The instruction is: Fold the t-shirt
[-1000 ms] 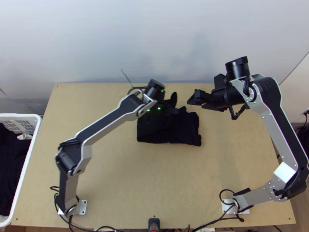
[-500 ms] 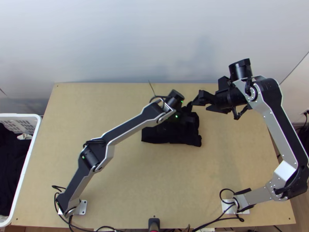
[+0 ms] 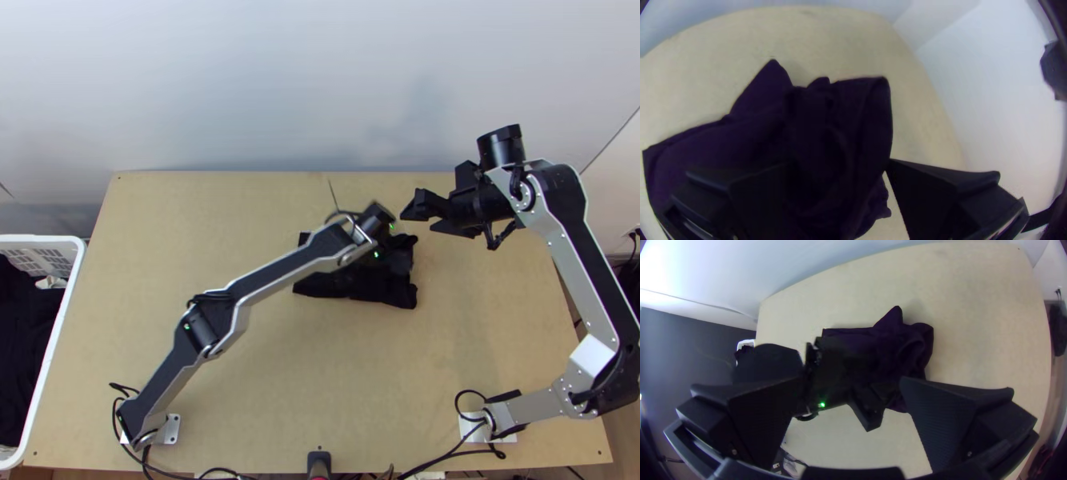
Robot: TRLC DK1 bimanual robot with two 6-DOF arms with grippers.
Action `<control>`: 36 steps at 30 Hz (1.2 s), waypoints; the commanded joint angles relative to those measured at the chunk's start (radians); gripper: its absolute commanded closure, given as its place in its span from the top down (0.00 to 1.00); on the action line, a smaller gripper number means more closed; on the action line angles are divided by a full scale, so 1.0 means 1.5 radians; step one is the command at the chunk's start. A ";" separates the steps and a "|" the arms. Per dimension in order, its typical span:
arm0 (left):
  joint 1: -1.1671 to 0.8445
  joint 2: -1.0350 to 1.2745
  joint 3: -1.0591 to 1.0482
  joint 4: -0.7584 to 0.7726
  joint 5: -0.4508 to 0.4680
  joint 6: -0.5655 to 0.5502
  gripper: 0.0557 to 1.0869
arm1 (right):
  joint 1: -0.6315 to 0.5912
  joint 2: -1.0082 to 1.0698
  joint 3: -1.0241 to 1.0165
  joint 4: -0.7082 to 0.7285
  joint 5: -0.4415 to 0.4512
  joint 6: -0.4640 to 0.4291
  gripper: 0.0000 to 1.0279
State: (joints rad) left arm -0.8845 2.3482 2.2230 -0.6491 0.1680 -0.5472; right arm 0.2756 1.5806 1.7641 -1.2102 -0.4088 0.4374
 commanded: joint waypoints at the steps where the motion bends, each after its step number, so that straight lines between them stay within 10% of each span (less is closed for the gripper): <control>1: 0.052 -0.099 0.011 -0.045 -0.001 -0.007 0.96 | 0.002 -0.026 0.008 0.005 -0.012 -0.002 0.96; 22: 0.343 -0.399 -0.210 -0.163 0.004 -0.016 0.96 | 0.206 0.184 -0.058 0.111 -0.019 -0.016 0.96; 36: 0.364 -0.446 -0.307 -0.148 -0.008 -0.012 0.96 | -0.002 -0.021 -0.412 0.155 -0.018 -0.134 0.96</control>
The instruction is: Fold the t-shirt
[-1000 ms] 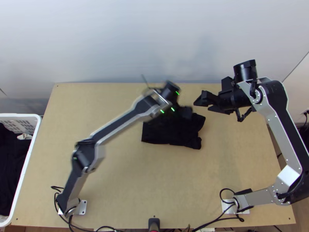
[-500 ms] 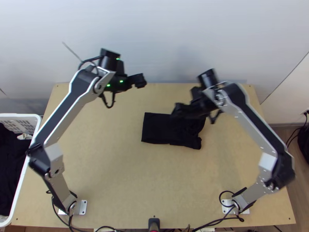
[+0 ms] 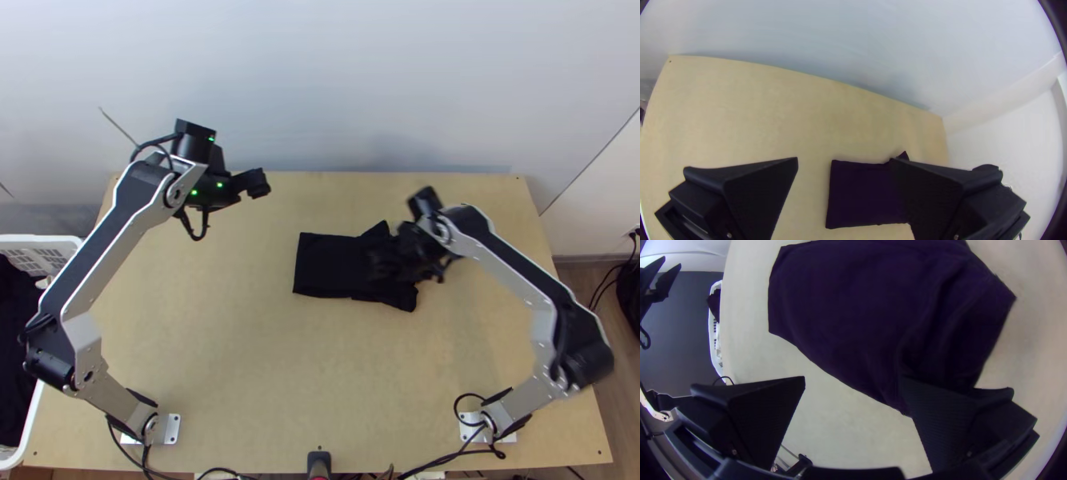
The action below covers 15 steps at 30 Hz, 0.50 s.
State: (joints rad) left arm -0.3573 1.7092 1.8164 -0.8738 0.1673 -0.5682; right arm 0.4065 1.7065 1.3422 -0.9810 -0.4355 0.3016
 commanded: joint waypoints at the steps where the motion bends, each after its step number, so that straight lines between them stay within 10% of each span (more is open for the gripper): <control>1: 0.012 -0.023 -0.039 0.002 -0.010 0.002 0.96 | -0.097 -0.125 -0.141 0.001 0.000 -0.050 0.96; 15: 0.051 -0.118 -0.142 0.005 -0.052 0.036 0.96 | 0.120 -0.059 0.085 0.047 0.089 0.007 0.96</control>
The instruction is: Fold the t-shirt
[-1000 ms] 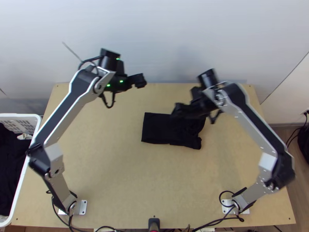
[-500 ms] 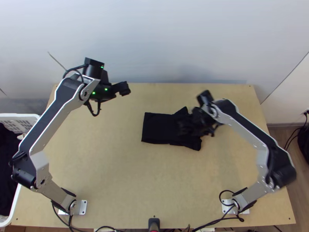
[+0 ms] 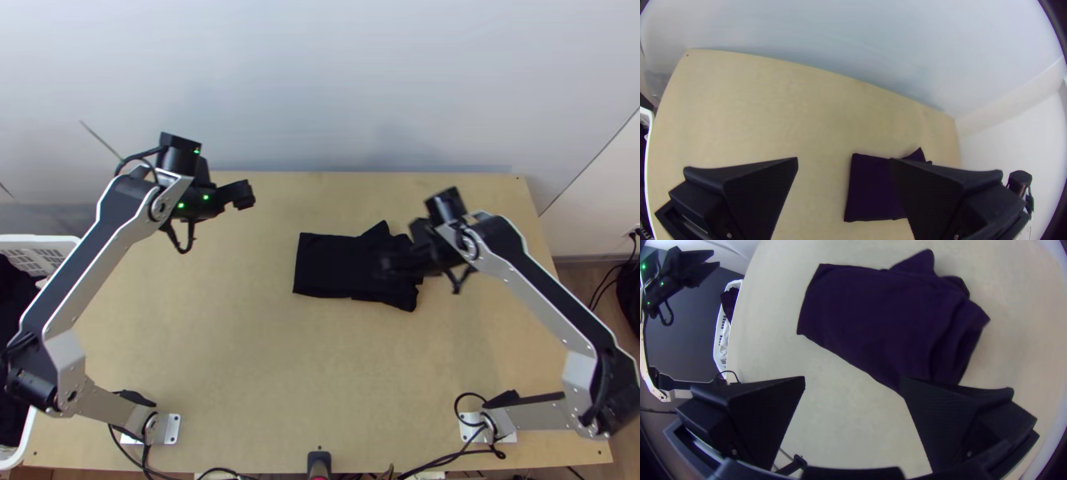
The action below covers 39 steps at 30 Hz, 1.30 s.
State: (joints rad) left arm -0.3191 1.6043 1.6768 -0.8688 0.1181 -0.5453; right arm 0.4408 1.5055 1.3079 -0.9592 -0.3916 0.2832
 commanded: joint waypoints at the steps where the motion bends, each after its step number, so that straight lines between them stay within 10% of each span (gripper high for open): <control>1: 0.033 -0.057 -0.056 0.000 -0.019 0.024 0.96 | 0.106 0.099 0.114 0.044 0.072 0.018 0.96; 17: 0.114 -0.173 -0.216 0.024 -0.030 0.038 0.96 | 0.143 0.266 0.020 0.257 0.289 0.030 0.96; 39: 0.132 -0.200 -0.266 0.035 -0.040 0.034 0.96 | -0.014 0.247 -0.066 0.281 0.370 0.003 0.96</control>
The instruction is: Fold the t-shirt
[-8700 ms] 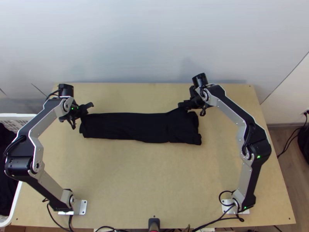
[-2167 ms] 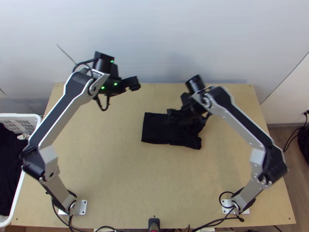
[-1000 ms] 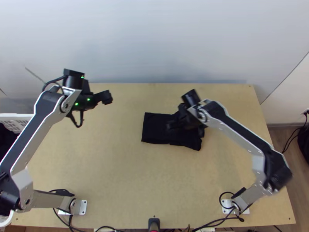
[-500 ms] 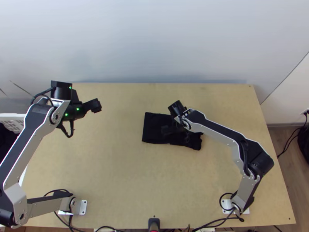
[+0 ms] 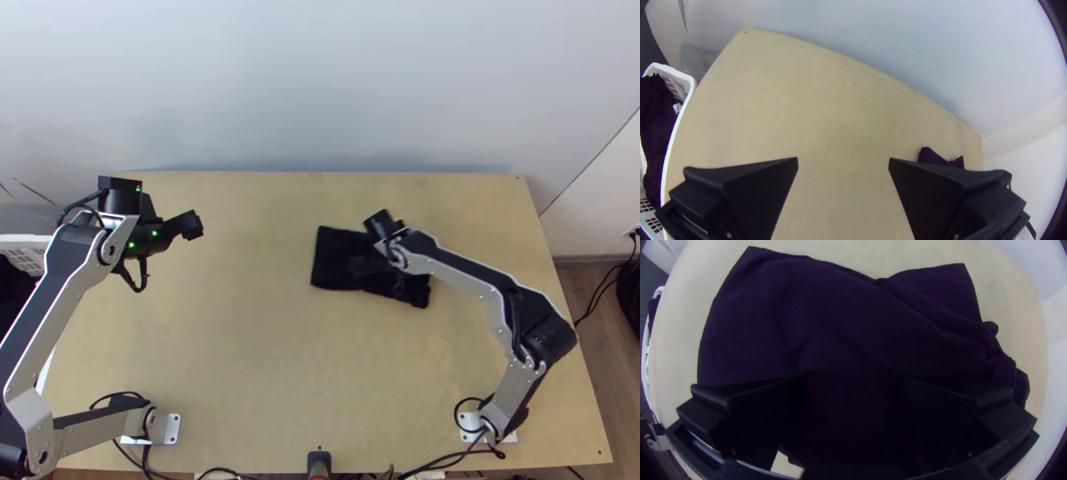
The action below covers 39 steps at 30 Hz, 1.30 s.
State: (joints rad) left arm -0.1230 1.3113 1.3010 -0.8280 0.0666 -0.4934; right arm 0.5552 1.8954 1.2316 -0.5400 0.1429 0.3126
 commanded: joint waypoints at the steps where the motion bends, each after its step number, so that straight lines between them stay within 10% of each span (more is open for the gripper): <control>1: 0.000 -0.005 -0.019 0.010 -0.010 0.000 0.96 | -0.111 -0.015 -0.017 0.003 0.014 -0.021 0.96; 19: 0.015 -0.056 -0.084 0.014 -0.020 0.011 0.96 | -0.490 0.064 0.091 0.054 0.031 -0.022 0.96; 33: 0.046 -0.083 -0.116 0.014 -0.023 0.033 0.96 | -0.523 0.162 0.254 0.043 0.039 0.011 0.96; 39: 0.054 -0.098 -0.117 0.030 -0.041 0.034 0.96 | -0.513 0.062 0.252 0.041 -0.052 0.026 0.96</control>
State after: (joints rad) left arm -0.0555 1.1877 1.1339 -0.8047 0.0288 -0.4477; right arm -0.2195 2.0907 1.5780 -0.4797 0.1623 0.3302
